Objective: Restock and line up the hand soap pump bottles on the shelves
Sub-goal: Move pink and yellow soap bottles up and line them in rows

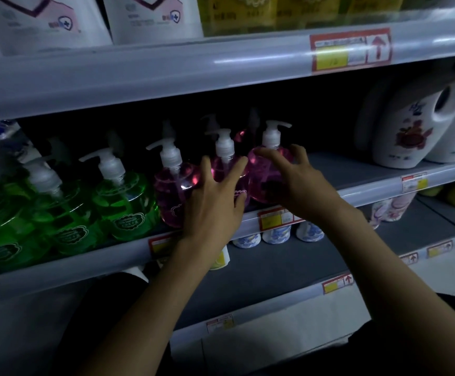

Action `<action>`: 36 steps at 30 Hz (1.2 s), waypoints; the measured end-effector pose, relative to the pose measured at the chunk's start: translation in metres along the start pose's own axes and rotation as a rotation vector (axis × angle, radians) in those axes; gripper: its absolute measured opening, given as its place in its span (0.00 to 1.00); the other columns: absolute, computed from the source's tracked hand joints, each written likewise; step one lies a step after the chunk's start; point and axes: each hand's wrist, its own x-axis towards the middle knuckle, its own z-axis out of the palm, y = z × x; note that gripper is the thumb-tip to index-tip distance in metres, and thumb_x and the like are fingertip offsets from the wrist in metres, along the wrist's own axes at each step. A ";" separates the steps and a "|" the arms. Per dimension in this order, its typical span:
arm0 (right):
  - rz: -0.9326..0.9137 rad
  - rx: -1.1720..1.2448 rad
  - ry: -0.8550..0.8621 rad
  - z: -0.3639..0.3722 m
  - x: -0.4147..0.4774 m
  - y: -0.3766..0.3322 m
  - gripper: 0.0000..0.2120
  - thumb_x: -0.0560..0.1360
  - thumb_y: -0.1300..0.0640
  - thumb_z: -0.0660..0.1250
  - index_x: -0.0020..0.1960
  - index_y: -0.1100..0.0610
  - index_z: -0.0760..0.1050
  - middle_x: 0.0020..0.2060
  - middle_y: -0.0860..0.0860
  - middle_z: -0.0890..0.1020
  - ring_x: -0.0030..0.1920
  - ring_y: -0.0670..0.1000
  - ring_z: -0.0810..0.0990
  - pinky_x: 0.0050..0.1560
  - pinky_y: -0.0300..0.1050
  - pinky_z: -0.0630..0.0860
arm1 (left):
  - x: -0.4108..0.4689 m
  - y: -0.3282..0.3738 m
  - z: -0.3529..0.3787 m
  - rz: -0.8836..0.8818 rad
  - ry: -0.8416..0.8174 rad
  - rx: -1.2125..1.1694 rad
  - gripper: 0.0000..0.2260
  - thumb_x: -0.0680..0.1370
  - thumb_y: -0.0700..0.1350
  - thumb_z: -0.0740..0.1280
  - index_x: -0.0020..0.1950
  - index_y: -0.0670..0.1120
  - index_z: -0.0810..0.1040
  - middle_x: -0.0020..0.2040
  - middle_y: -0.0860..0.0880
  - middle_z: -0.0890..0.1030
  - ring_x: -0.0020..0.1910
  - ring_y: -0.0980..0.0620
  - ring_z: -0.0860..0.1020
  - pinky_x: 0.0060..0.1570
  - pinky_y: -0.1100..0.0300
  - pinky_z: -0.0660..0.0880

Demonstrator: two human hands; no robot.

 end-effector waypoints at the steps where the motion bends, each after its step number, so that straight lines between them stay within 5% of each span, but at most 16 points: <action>1: -0.010 0.001 0.017 0.001 0.001 0.000 0.36 0.70 0.42 0.72 0.72 0.34 0.56 0.71 0.59 0.59 0.51 0.65 0.80 0.48 0.54 0.80 | 0.000 0.001 0.000 -0.009 0.014 -0.002 0.28 0.79 0.53 0.64 0.75 0.62 0.54 0.76 0.37 0.52 0.37 0.43 0.80 0.38 0.55 0.79; 9: -0.070 0.091 -0.035 -0.005 0.006 0.017 0.36 0.70 0.48 0.74 0.68 0.30 0.56 0.67 0.57 0.60 0.55 0.64 0.78 0.50 0.45 0.75 | 0.002 0.006 0.004 -0.012 0.071 0.007 0.27 0.79 0.51 0.65 0.74 0.61 0.58 0.76 0.36 0.54 0.39 0.42 0.81 0.36 0.55 0.78; 14: -0.033 0.066 -0.065 -0.018 -0.005 0.007 0.37 0.71 0.47 0.73 0.68 0.27 0.54 0.70 0.53 0.61 0.53 0.59 0.79 0.53 0.52 0.78 | -0.024 -0.008 -0.018 0.074 0.098 -0.197 0.24 0.80 0.46 0.63 0.74 0.61 0.62 0.78 0.45 0.54 0.47 0.44 0.80 0.42 0.51 0.80; 18: -0.100 0.087 0.239 -0.052 -0.020 -0.027 0.25 0.70 0.57 0.74 0.63 0.42 0.71 0.59 0.47 0.73 0.36 0.46 0.77 0.42 0.48 0.78 | -0.038 -0.028 -0.078 0.164 0.462 -0.281 0.12 0.77 0.41 0.64 0.59 0.46 0.79 0.59 0.49 0.77 0.49 0.53 0.78 0.50 0.61 0.75; 21: -0.220 0.259 0.581 -0.093 -0.017 -0.074 0.10 0.73 0.56 0.68 0.54 0.49 0.77 0.47 0.46 0.77 0.40 0.40 0.77 0.42 0.28 0.70 | -0.024 -0.038 -0.143 0.190 0.713 -0.190 0.09 0.78 0.43 0.62 0.54 0.45 0.79 0.51 0.50 0.76 0.45 0.56 0.74 0.50 0.69 0.70; 25: -0.320 0.323 0.694 -0.144 0.020 -0.139 0.15 0.76 0.54 0.63 0.62 0.52 0.74 0.54 0.50 0.75 0.50 0.46 0.78 0.44 0.33 0.70 | 0.014 -0.041 -0.220 0.215 0.832 0.156 0.13 0.76 0.42 0.63 0.59 0.42 0.79 0.55 0.42 0.77 0.56 0.44 0.71 0.55 0.57 0.67; 29: -0.305 0.049 0.625 -0.177 0.068 -0.184 0.26 0.77 0.50 0.63 0.75 0.47 0.62 0.68 0.58 0.68 0.67 0.60 0.67 0.61 0.52 0.70 | 0.058 -0.041 -0.269 0.078 0.754 0.364 0.21 0.79 0.52 0.61 0.72 0.51 0.69 0.69 0.38 0.69 0.71 0.36 0.61 0.65 0.42 0.63; 36: -0.248 -0.403 0.373 -0.201 0.123 -0.210 0.38 0.72 0.31 0.60 0.76 0.41 0.51 0.70 0.59 0.67 0.70 0.61 0.63 0.65 0.56 0.63 | 0.083 -0.050 -0.289 0.036 0.475 0.463 0.28 0.79 0.62 0.56 0.77 0.57 0.55 0.73 0.36 0.63 0.76 0.39 0.49 0.74 0.45 0.49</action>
